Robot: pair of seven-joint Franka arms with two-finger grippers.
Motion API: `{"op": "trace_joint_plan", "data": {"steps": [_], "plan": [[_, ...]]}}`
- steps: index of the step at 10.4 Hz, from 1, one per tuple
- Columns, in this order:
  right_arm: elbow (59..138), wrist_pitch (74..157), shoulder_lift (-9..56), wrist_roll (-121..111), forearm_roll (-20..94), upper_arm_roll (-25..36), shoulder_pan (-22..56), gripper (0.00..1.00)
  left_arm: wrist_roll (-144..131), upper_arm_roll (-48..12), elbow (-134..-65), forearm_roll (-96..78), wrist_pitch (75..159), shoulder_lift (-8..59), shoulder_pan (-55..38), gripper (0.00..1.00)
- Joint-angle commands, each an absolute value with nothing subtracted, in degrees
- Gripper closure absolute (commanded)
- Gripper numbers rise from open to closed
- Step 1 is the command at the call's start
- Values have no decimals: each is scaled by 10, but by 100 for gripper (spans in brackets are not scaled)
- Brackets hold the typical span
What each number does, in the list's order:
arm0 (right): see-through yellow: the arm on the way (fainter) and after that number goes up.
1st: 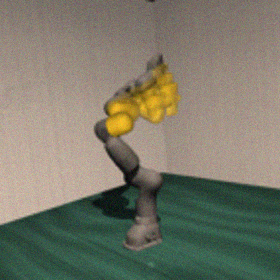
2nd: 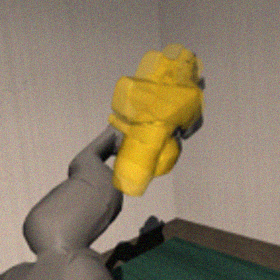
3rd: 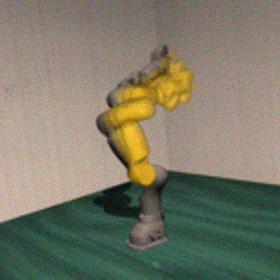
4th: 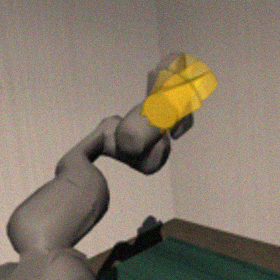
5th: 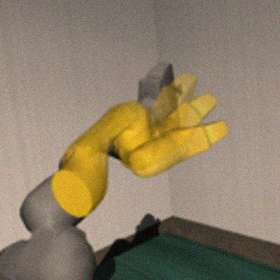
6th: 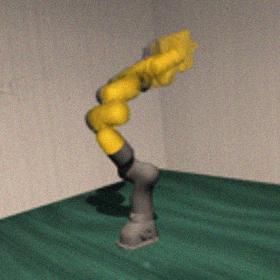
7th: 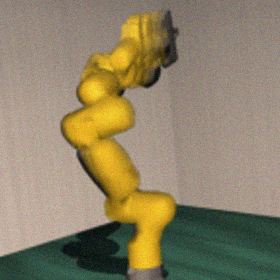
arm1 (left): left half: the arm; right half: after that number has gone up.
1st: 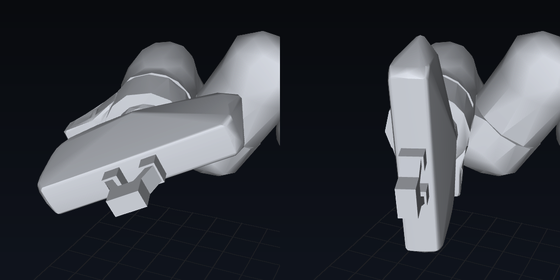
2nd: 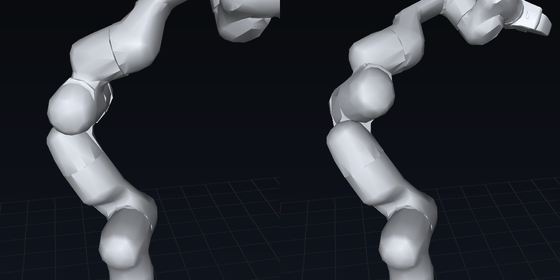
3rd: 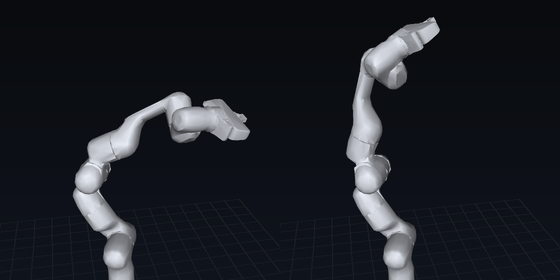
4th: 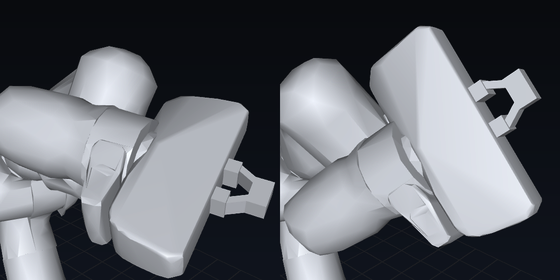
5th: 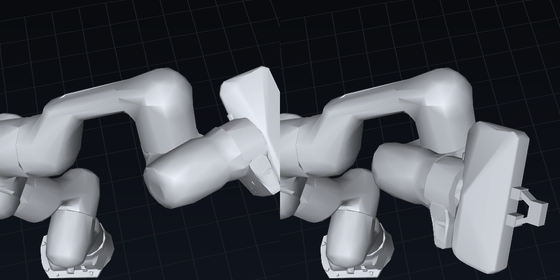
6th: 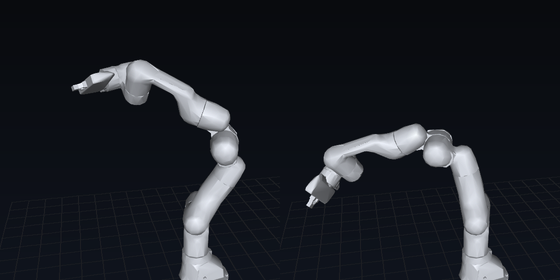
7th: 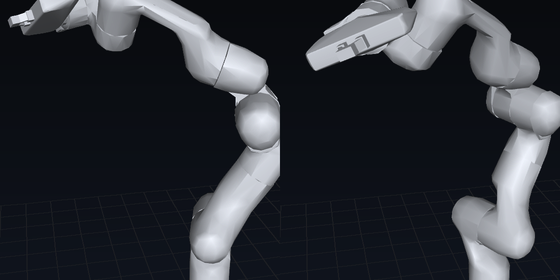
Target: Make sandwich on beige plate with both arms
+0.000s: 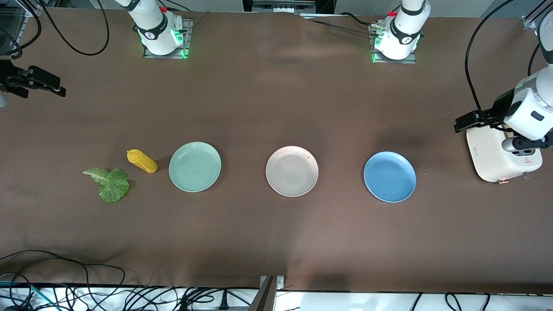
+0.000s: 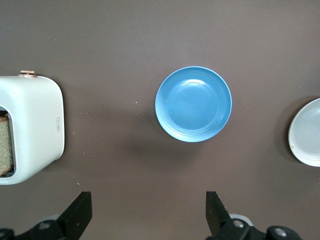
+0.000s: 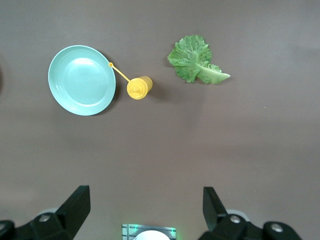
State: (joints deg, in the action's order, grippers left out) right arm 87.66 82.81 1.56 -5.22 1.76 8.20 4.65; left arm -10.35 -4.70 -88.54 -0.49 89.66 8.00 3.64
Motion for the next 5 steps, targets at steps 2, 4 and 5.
{"op": "trace_joint_plan", "data": {"steps": [2, 4, 5], "plan": [[868, 817, 13, -55, 11, 83, 47, 0, -91, -45, -882, 7, 889, 79, 40, 0], [868, 817, 13, -55, 11, 83, 47, 0, -89, -45, -881, 13, 889, 78, 71, 0], [868, 817, 13, -56, 11, 83, 47, 0, -82, -45, -879, 13, 889, 78, 95, 0]]}}
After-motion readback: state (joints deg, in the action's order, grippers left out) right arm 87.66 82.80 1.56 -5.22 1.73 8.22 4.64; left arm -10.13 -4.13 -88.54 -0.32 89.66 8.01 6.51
